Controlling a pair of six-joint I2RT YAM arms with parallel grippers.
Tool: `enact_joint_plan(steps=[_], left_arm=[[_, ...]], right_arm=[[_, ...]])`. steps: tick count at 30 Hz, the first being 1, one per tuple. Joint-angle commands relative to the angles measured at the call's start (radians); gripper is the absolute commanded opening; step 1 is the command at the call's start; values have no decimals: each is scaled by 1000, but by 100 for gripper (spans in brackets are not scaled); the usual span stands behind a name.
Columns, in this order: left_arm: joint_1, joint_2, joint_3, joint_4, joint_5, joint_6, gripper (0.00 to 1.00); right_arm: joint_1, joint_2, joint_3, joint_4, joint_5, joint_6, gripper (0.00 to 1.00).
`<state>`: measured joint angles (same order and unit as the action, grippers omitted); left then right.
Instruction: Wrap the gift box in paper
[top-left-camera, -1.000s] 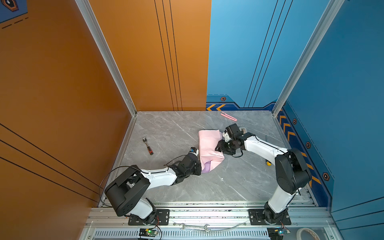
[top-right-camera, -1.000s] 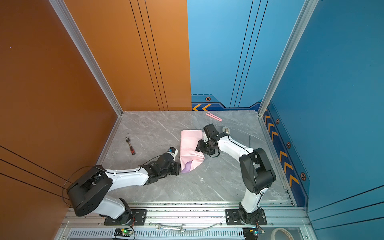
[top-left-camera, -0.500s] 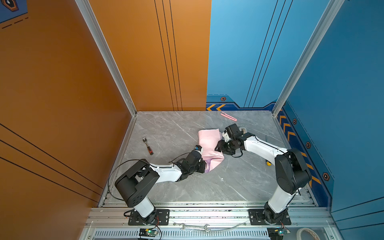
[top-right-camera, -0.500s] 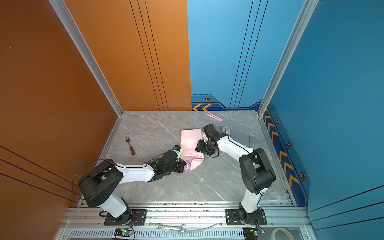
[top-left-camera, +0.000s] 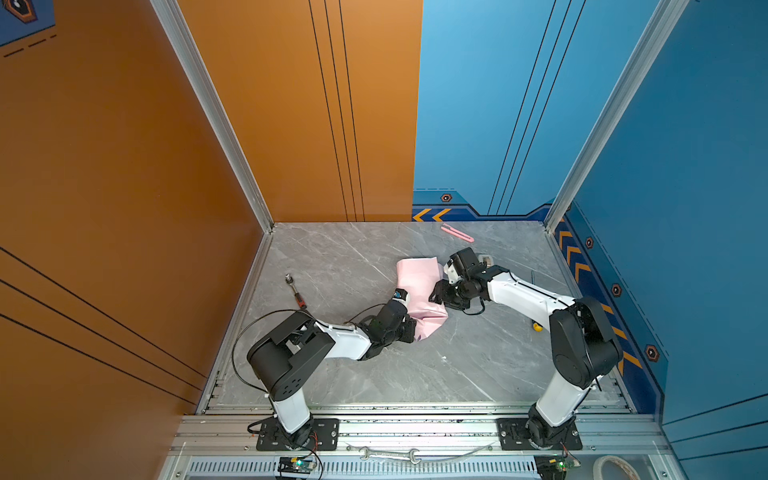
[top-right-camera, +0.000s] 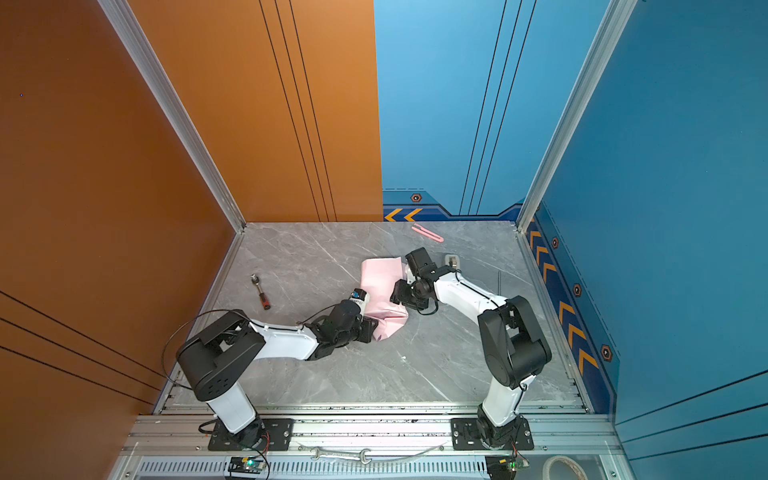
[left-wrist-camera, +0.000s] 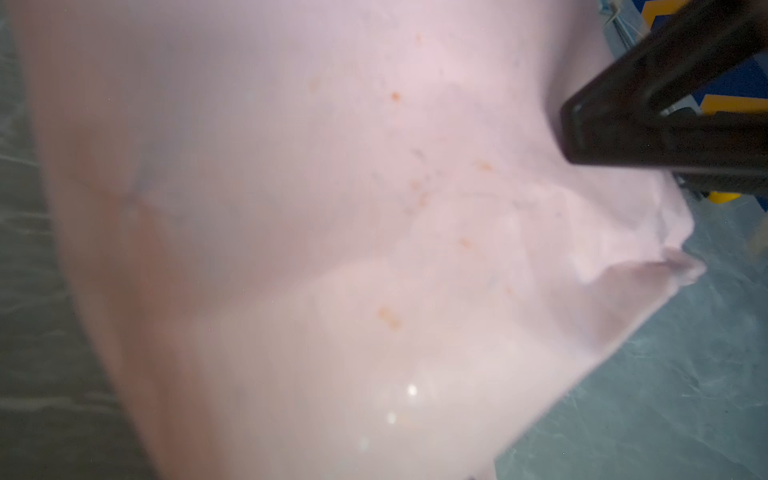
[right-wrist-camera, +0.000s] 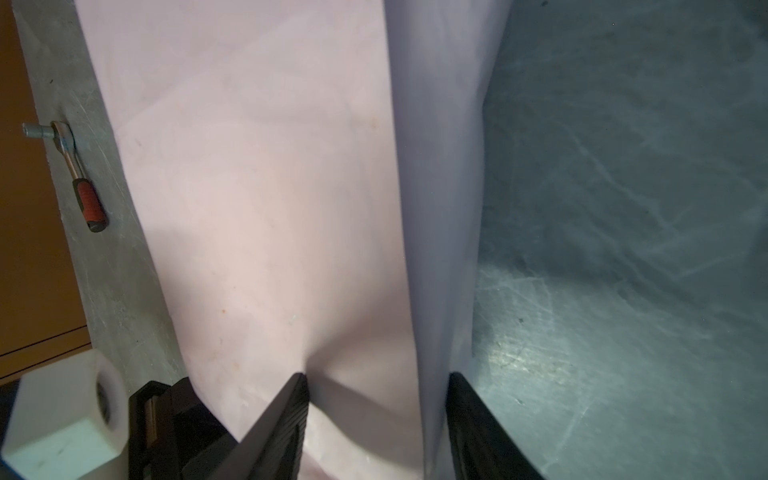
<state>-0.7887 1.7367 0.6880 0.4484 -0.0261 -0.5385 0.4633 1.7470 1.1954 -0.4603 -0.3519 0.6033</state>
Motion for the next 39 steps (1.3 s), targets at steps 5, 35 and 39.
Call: enact_joint_plan(steps=[5, 35, 39], left_arm=[[-21, 9, 2, 64, -101, 5, 33], [-18, 49, -49, 137, -111, -41, 31], [-13, 50, -50, 144, -101, -39, 31]], right_arm=[[14, -65, -38, 23, 58, -5, 58], [349, -299, -489, 562, 355, 429, 19], [356, -232, -493, 621, 357, 438, 18]])
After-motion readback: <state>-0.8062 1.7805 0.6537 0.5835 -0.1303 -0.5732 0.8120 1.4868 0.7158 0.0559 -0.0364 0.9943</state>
